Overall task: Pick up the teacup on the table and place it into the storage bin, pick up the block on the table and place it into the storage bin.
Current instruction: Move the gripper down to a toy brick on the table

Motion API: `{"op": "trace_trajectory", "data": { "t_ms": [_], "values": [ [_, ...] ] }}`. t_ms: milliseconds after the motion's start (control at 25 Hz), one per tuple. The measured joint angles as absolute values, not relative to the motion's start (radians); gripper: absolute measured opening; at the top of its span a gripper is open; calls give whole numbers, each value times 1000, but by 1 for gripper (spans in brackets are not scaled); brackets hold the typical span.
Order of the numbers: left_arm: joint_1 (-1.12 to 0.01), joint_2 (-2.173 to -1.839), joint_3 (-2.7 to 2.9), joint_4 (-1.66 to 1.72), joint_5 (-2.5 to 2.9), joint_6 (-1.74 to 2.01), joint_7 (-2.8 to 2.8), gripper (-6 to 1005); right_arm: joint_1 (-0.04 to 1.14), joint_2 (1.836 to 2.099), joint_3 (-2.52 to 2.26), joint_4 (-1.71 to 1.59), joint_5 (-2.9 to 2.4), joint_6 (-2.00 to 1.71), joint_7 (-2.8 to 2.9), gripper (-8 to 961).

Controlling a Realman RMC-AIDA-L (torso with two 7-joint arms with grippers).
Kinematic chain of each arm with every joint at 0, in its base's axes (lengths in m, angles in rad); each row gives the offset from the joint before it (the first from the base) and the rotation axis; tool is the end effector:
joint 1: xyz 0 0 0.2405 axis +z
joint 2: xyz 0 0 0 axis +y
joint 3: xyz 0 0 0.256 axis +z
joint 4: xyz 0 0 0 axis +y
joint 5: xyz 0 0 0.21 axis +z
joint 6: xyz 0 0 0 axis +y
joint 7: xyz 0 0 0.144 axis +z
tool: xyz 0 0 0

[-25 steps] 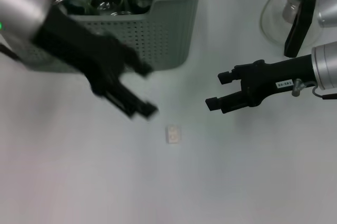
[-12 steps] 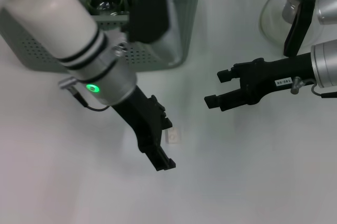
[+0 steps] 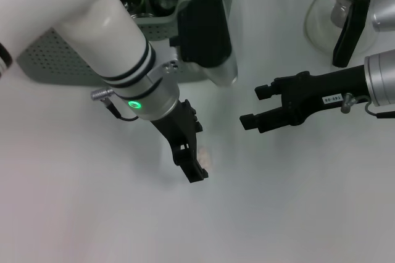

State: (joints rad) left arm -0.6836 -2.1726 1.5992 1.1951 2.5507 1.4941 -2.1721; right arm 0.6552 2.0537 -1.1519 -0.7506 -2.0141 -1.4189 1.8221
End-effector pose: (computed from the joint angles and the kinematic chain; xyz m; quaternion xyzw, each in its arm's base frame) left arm -0.1485 0.3267 -0.0828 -0.9729 -0.0742 0.2167 0.0304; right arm 0.2068 0.3556 -0.0396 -0.9631 0.2524 0.0888 0.0283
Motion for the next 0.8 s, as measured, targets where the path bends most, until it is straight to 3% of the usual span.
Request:
{"op": "trace_trajectory", "data": {
  "t_ms": [800],
  "values": [
    [-697,-2174,1799,1170,2600,1381,-2239,941,646,2048,-1150,-750,-2014,-1419,1816,947]
  ]
}}
